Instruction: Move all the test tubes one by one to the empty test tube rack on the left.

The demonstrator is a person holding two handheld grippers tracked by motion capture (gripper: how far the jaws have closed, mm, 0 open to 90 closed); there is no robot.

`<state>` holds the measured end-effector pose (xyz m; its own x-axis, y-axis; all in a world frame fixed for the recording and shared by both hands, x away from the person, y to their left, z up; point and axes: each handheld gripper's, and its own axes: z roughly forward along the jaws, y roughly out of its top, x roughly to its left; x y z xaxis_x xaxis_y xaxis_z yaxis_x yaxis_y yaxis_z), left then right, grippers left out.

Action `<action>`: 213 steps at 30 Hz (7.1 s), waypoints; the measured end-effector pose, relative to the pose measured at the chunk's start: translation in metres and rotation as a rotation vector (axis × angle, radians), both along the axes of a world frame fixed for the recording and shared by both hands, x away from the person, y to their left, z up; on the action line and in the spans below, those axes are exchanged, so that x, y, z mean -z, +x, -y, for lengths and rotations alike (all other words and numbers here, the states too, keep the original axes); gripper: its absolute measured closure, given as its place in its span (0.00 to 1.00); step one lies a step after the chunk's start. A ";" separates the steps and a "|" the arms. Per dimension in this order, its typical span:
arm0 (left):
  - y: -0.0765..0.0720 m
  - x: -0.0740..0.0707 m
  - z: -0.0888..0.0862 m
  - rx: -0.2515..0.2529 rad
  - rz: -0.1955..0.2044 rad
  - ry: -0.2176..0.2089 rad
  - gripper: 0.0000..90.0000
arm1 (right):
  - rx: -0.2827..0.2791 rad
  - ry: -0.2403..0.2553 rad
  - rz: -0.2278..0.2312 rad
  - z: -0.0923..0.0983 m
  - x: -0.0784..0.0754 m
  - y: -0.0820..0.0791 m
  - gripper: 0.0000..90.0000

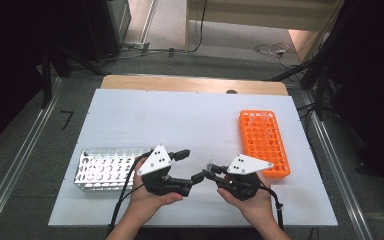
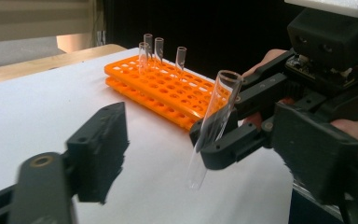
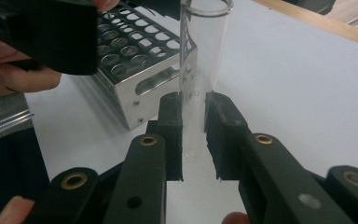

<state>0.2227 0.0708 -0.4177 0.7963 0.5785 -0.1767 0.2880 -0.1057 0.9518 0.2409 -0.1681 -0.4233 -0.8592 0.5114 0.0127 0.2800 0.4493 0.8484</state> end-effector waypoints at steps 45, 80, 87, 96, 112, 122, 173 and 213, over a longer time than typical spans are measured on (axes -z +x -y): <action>-0.007 -0.001 0.011 0.007 0.038 0.057 0.84 | -0.057 -0.011 0.014 -0.015 0.000 -0.011 0.82; 0.011 -0.025 -0.061 -0.209 0.097 -0.022 0.84 | 0.080 0.139 0.035 0.060 -0.006 0.009 0.00; 0.018 -0.023 -0.074 -0.252 0.093 -0.024 0.84 | 0.118 0.117 0.047 0.084 -0.002 0.005 0.00; 0.026 -0.016 -0.081 -0.293 0.078 -0.015 0.84 | 0.169 0.116 0.050 0.112 -0.001 -0.003 0.00; 0.038 0.001 -0.082 -0.367 0.022 0.016 0.85 | 0.204 0.128 0.045 0.126 0.002 -0.001 0.00; 0.043 0.008 -0.077 -0.374 -0.010 0.057 0.85 | 0.208 0.127 0.047 0.126 0.001 -0.001 0.00; 0.050 0.020 -0.063 -0.347 -0.153 0.239 0.83 | 0.218 0.118 0.058 0.128 0.000 -0.001 0.00; 0.026 0.000 -0.074 -0.244 -0.049 0.056 0.03 | 0.322 0.114 0.066 0.142 -0.010 0.034 0.00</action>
<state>0.2488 0.1451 -0.4174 0.6232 0.7625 -0.1738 0.3566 -0.0793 0.9309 0.2753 -0.3102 -0.4128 -0.6547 0.7550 0.0355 0.3352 0.2479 0.9089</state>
